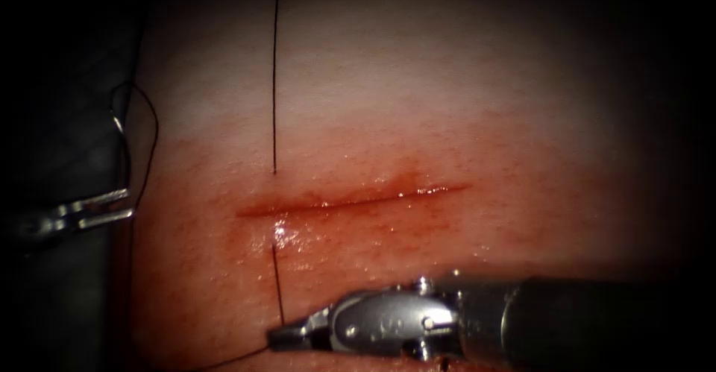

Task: Wound Closure
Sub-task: Use the right gripper to pull the suture through until a short suture tail remains.

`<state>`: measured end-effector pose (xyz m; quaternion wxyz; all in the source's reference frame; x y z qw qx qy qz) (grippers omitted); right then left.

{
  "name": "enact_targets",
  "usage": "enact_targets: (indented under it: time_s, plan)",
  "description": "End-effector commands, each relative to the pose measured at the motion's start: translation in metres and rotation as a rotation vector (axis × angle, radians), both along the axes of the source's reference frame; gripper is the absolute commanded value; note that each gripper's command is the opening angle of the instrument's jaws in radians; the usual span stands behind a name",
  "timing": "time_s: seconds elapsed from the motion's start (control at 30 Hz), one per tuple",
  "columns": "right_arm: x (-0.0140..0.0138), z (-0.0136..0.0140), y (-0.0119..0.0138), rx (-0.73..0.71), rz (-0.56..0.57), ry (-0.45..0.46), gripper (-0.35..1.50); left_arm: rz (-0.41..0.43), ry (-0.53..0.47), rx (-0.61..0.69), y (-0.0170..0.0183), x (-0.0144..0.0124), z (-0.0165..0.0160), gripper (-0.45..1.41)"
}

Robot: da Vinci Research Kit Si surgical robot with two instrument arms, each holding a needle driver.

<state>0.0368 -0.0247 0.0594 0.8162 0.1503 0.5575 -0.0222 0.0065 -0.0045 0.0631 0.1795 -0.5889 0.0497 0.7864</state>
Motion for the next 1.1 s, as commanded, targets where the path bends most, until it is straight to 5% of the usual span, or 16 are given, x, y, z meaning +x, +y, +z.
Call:
enact_targets:
  time_s: [0.03,0.17,0.2,0.27,0.3,0.47,0.8,1.0,1.07,1.1]
  plan:
    - [0.0014,-0.0005,-0.0024,0.011,-0.015,0.003,-0.35,0.002,-0.004,-0.002,-0.0001,-0.0006,0.0006,-0.45]
    - [0.0036,-0.002,-0.0043,0.013,-0.024,0.017,-0.35,0.001,-0.003,-0.003,-0.0002,-0.0006,0.0007,-0.45]
    - [0.0038,-0.002,-0.0038,0.017,-0.005,0.03,0.07,0.002,-0.003,-0.003,-0.0002,-0.0006,0.0007,-0.45]
    - [0.0038,-0.002,-0.0028,0.022,0.033,0.054,0.44,0.002,-0.004,-0.003,-0.0002,-0.0005,0.0007,-0.45]
    - [0.0035,-0.0018,-0.0011,0.031,0.067,0.056,0.84,0.003,-0.005,-0.002,-0.0001,-0.0004,0.0007,-0.45]
    - [0.0018,-0.0007,0.004,-0.012,0.119,0.062,1.11,0.005,-0.006,-0.002,-0.0001,-0.0003,0.0008,-0.45]
    - [0.0008,0.0071,0.0103,-0.073,0.117,0.034,1.06,0.005,-0.006,-0.003,-0.0001,-0.0002,0.0008,-0.45]
    - [0.0022,0.0088,0.0109,-0.095,0.107,0.016,1.03,0.005,-0.006,-0.004,-0.0002,-0.0002,0.0009,-0.45]
    - [0.0025,0.0091,0.0108,-0.096,0.097,0.006,0.78,0.005,-0.005,-0.004,-0.0002,-0.0002,0.0009,-0.45]
    - [0.0024,0.0091,0.0108,-0.094,0.088,0.002,0.29,0.005,-0.005,-0.004,-0.0002,-0.0002,0.0009,-0.45]
